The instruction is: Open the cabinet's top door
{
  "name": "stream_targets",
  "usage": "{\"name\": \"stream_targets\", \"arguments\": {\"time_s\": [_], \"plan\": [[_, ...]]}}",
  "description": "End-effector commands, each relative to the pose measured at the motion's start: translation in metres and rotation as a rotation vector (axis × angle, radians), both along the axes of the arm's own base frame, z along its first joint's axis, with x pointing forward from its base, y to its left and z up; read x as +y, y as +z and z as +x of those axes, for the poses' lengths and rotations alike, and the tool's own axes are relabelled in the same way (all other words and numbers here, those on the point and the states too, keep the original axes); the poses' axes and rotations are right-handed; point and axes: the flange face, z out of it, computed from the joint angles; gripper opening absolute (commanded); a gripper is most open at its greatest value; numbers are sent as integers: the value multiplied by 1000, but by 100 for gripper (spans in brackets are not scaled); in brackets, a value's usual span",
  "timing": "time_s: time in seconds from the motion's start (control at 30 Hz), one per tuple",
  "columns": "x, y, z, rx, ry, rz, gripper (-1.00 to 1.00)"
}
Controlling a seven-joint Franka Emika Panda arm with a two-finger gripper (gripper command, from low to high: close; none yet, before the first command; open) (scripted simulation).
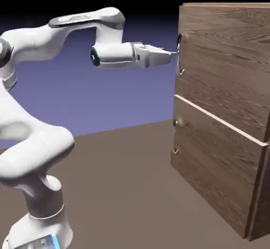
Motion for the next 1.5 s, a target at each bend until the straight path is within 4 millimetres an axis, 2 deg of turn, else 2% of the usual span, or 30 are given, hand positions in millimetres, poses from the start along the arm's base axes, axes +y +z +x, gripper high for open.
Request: {"name": "stream_targets", "arguments": {"time_s": [0.0,0.03,0.2,0.23,0.27,0.3,0.6,0.87,1.23,1.47], "plan": [[1,-1,1,0,0,0,0],[1,-1,1,0,0,0,0],[-1,-1,51,0,0,0,0],[-1,-1,51,0,0,0,0],[-1,-1,51,0,0,0,-100],[-1,-1,51,0,0,0,-100],[-22,-1,-8,0,136,0,-100],[-49,-1,-59,0,262,0,-100],[-105,-1,-133,0,464,0,-100],[-141,-1,-167,0,573,0,-100]]}}
